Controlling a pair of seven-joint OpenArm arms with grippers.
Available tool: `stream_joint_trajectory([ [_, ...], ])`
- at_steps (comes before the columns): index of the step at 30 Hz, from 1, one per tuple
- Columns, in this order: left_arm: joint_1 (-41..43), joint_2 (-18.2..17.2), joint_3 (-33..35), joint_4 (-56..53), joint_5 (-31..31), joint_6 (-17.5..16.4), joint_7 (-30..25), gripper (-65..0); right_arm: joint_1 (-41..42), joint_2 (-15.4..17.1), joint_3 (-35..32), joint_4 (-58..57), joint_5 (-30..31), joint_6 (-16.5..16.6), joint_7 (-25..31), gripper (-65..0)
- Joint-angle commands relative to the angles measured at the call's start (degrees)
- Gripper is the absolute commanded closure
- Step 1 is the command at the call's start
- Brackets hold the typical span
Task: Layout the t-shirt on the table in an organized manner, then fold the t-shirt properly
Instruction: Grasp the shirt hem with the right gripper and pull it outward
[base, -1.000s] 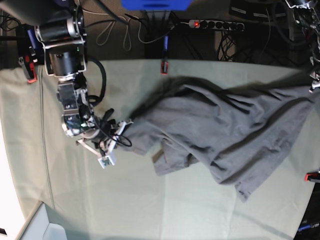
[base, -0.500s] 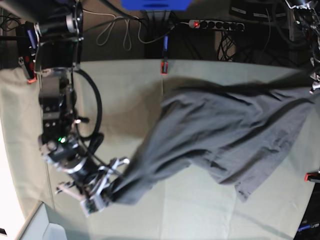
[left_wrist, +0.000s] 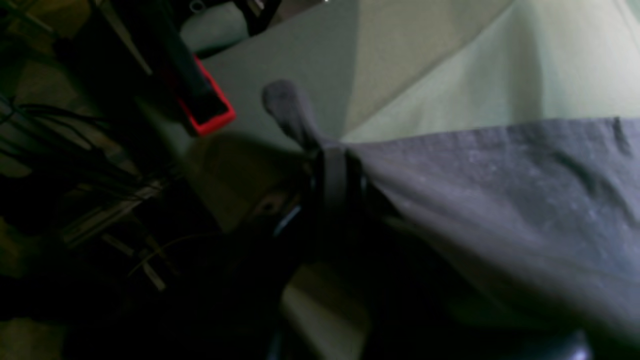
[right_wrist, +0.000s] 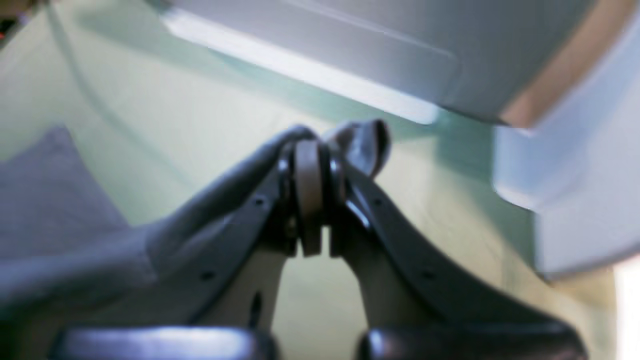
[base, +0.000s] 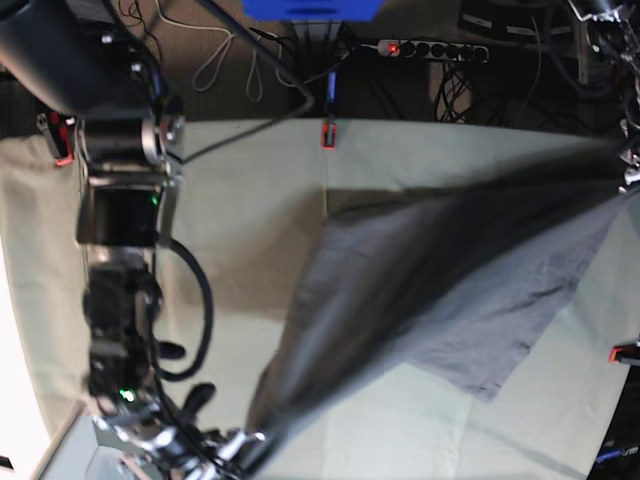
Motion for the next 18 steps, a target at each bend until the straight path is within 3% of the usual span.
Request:
stream_joint_trajectory([
  [1, -1.0, -0.7, -0.2, 1.3, -0.1, -0.3, -1.5, -0.2, 3.9, -0.7, 0.1, -1.8, 0.4, 0.3, 3.6, 0.0],
  [9, -5.2, 4.5, 0.0, 7.9, 0.5, -0.3, -1.4, -0.2, 15.5, -5.2, 0.1, -24.8, 0.4, 0.1, 16.9, 0.0],
  [14, -5.4, 5.3, 1.7, 11.2, 0.5, -0.2, 2.1, -0.2, 21.6, -8.3, -0.3, -37.9, 0.3, 0.3, 23.5, 0.0],
  [16, -5.6, 5.3, 1.7, 11.3, 0.5, -0.2, 3.1, -0.2, 23.0, -8.4, -2.1, -41.7, 0.3, 0.3, 25.3, -4.8],
  [18, -5.4, 5.3, 1.7, 11.3, 0.5, -0.2, 3.6, -0.2, 23.2, -8.4, -3.8, -42.8, 0.3, 0.1, 26.4, -14.8],
])
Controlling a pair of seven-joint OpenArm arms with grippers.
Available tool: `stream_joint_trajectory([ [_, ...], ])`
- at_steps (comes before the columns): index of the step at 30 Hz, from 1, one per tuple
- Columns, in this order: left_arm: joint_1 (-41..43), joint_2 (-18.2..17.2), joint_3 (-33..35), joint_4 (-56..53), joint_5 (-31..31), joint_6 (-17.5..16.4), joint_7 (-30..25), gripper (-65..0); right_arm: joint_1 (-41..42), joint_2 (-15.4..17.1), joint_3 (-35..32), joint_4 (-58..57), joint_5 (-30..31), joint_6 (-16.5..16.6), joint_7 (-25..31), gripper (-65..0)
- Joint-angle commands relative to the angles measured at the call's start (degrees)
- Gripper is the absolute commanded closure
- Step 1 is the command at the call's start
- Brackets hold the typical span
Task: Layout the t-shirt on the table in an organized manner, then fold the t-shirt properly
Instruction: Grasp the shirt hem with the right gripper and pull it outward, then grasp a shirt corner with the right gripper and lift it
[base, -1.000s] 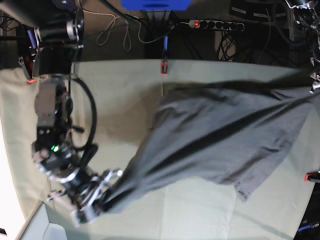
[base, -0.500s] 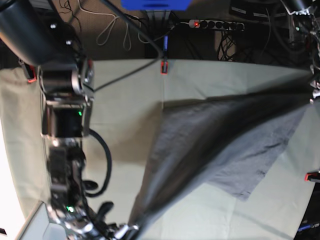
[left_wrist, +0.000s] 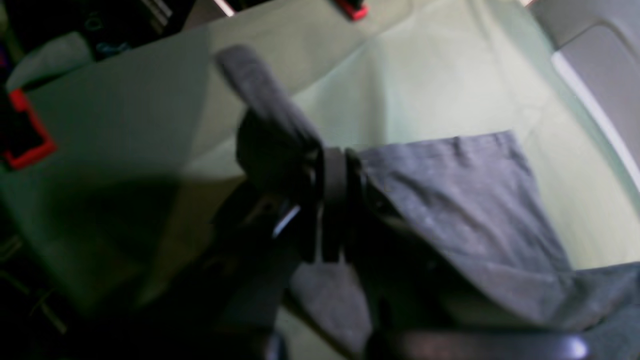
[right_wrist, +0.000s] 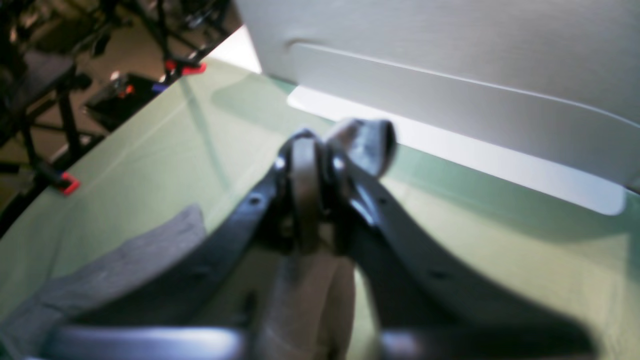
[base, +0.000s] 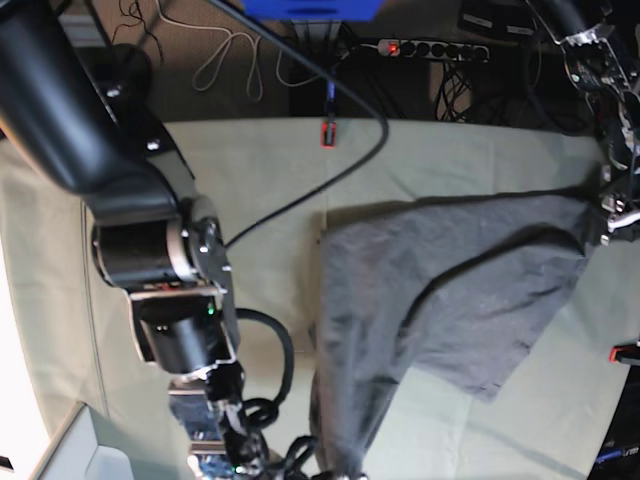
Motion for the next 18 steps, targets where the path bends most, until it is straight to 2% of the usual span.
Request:
stream_joint_trajectory([
  [1, -0.1, -1.0, -0.2, 1.0, -0.2, -0.3, -1.3, -0.2, 2.2, 0.0, -0.3, 0.9, 0.8, 0.1, 2.1, -20.2],
  [4, -0.1, -1.2, -0.3, 1.0, -0.2, -0.3, -1.3, -0.2, -0.7, 0.5, -0.4, 2.6, 0.8, 0.1, 2.2, -37.4],
  [6, 0.0, -1.2, -0.4, 1.0, -0.2, -0.3, -1.3, -0.2, -4.2, 1.9, -0.3, 7.0, 0.9, 0.1, 1.7, -44.3],
  [10, 1.5, -1.4, -0.4, 1.0, -0.7, -0.3, -1.5, -0.2, -16.7, 5.2, -0.3, 25.5, 1.0, 0.5, -4.6, -42.4],
  [16, 1.6, -1.6, -0.5, 1.1, -0.7, -0.3, -1.7, -0.2, -37.9, 6.6, -0.2, 52.1, 1.0, 10.0, -15.0, -40.7],
  [18, 1.6, -1.6, -1.1, 2.5, -0.7, -0.3, -1.7, -0.2, -45.4, 6.4, -0.5, 57.5, 1.0, 11.8, -16.7, -40.9],
])
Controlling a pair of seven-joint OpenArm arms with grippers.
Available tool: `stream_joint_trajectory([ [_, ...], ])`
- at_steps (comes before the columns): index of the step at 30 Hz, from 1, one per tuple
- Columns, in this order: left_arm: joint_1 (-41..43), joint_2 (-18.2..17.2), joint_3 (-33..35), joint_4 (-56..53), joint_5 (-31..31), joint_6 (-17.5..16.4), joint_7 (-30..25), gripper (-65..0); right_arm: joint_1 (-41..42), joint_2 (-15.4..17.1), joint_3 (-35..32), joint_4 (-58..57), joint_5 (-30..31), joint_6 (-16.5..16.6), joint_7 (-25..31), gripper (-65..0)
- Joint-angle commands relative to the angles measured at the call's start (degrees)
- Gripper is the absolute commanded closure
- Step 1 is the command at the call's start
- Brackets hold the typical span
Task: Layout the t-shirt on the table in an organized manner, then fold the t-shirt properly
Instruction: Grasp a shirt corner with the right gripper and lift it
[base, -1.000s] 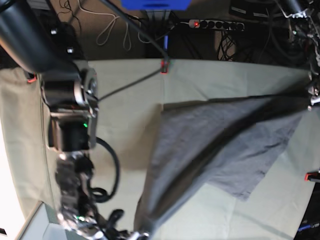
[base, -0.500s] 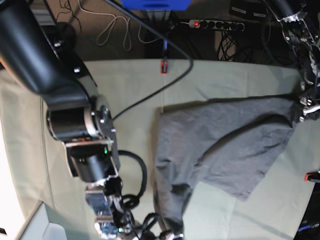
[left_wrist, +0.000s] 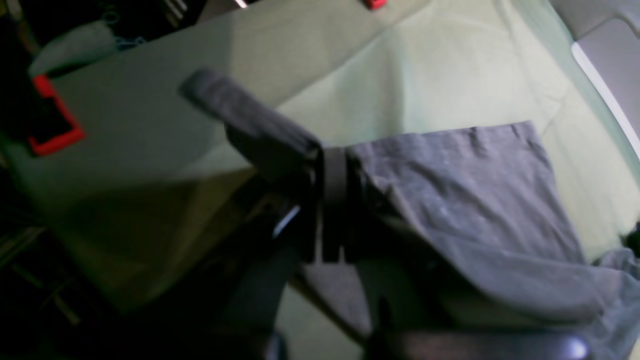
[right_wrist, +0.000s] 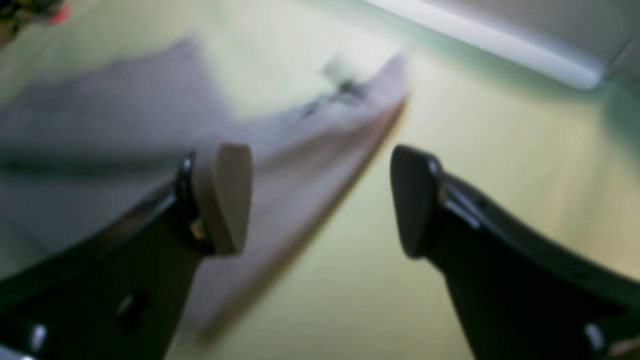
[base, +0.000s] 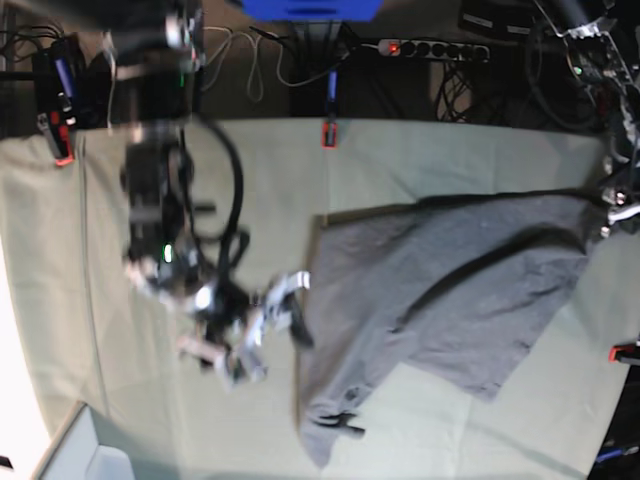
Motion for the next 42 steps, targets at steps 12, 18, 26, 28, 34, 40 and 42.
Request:
stream_joint_trajectory([
  [12, -0.3, -1.3, -3.7, 6.5, -0.1, -0.3, -1.5, -0.2, -11.2, -4.9, 0.1, -9.0, 0.9, 1.5, 1.4, -41.1],
  [18, -0.3, -1.3, -3.7, 6.8, -0.1, -0.3, -1.5, -0.2, -6.8, -6.6, 0.1, -19.5, 0.9, 1.5, 1.5, -41.1],
  [26, -0.3, -1.3, -3.7, 6.8, 0.1, -0.3, -1.5, -0.2, -1.4, -6.9, 0.2, -25.6, 0.9, 1.6, 2.4, -31.5],
  [28, -0.3, -1.3, -3.7, 6.8, 0.1, -0.3, -1.5, -0.2, -1.3, -6.9, 0.1, -25.6, 0.9, 1.6, 3.4, -18.5],
  [34, -0.8, -3.6, -3.6, 9.6, -0.2, -0.3, -1.5, -0.2, -4.1, -6.9, 0.2, -14.7, 0.9, 1.6, 1.3, 0.0],
  [40, -5.7, -5.9, -2.1, 14.0, 0.2, -0.3, -1.4, -0.2, -7.9, -6.9, 0.0, 7.1, 0.9, 1.6, 0.8, 0.0],
  [42, -7.1, -7.3, -0.9, 14.6, 0.2, -0.3, -0.1, -0.2, -8.0, -6.9, 0.0, 12.9, 0.9, 1.6, -0.7, 0.0],
])
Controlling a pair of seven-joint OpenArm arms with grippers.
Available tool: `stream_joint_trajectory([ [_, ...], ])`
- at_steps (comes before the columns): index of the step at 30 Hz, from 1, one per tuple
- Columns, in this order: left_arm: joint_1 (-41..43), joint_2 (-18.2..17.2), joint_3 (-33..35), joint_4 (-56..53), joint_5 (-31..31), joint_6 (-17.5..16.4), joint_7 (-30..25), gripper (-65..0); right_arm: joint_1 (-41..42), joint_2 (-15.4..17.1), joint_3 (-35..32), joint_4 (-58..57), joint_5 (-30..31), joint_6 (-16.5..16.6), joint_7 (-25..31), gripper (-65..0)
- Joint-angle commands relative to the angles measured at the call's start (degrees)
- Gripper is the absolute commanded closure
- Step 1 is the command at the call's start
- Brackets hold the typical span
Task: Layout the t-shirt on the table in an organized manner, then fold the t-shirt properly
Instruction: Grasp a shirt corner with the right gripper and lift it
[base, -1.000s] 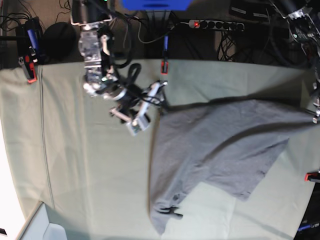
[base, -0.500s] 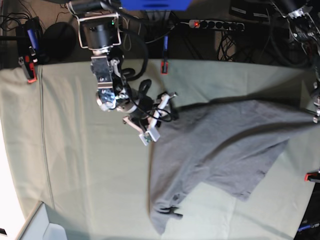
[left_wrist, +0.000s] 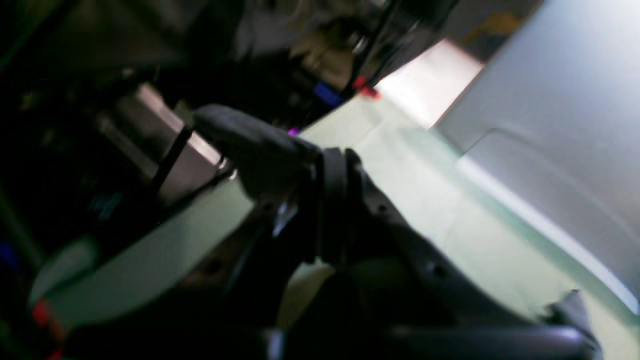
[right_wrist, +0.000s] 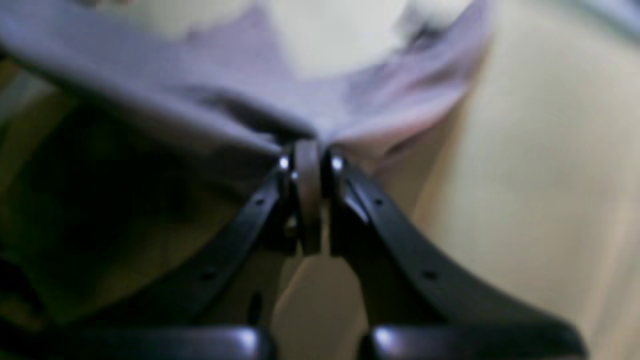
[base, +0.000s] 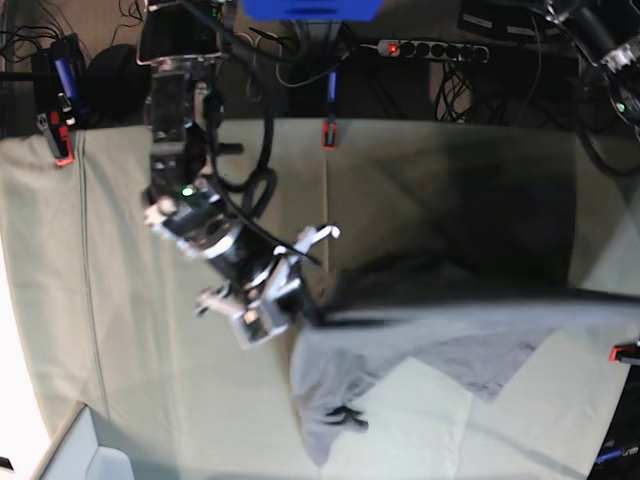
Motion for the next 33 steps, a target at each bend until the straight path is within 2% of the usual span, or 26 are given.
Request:
stream_joint_trajectory([
  [1, -1.3, -1.5, 0.0, 1.4, -0.2, 0.0, -0.9, -0.2, 1.2, -0.4, -0.1, 3.5, 1.3, 0.8, 0.2, 0.0],
  [4, -3.3, -1.7, 0.2, 1.8, -0.1, 0.0, 0.8, -0.2, 3.4, -0.4, -0.1, 9.7, 1.3, 1.0, -4.3, 0.0],
  [8, -4.3, -1.7, 0.2, 1.4, -0.4, 0.0, 2.5, -0.2, 6.8, -0.4, 0.0, 11.5, 1.0, 5.3, -8.2, 0.0],
  [12, -3.3, -1.4, 0.2, 1.1, -0.1, 0.0, 2.5, -0.2, 9.5, -0.4, 0.0, 3.0, 1.0, 5.3, -8.0, 0.0],
  [15, -1.5, -0.6, 0.2, -0.3, -0.2, -0.1, 2.2, -0.2, 14.0, -0.4, -0.1, -8.9, 1.0, 5.3, -8.0, -1.0],
  [18, 0.3, 0.1, 0.1, -1.0, -0.1, -0.1, 2.1, -0.2, 18.3, -0.4, -0.1, -21.5, 1.0, 5.3, -8.0, -10.2],
  [20, 1.8, 0.1, 0.1, -1.5, -0.4, -0.1, 2.0, -0.2, 19.7, -0.4, 0.1, -26.0, 1.0, 5.3, -8.0, -18.1],
  [25, 3.2, 0.1, -0.3, -1.8, -0.4, -0.1, 2.0, -0.2, 15.8, -0.3, 0.3, -19.9, 1.1, 5.3, -8.1, -34.1],
  [29, 4.3, 0.1, -0.4, -1.8, -0.4, -0.1, 1.9, -0.2, 9.3, -0.4, 3.8, -10.5, 1.2, 5.3, -8.5, -37.1],
  [33, 4.3, 1.1, -0.5, -1.8, -0.3, -0.1, 1.9, -0.2, 4.5, -0.4, 8.2, -10.2, 1.2, 5.2, -8.6, -37.1],
])
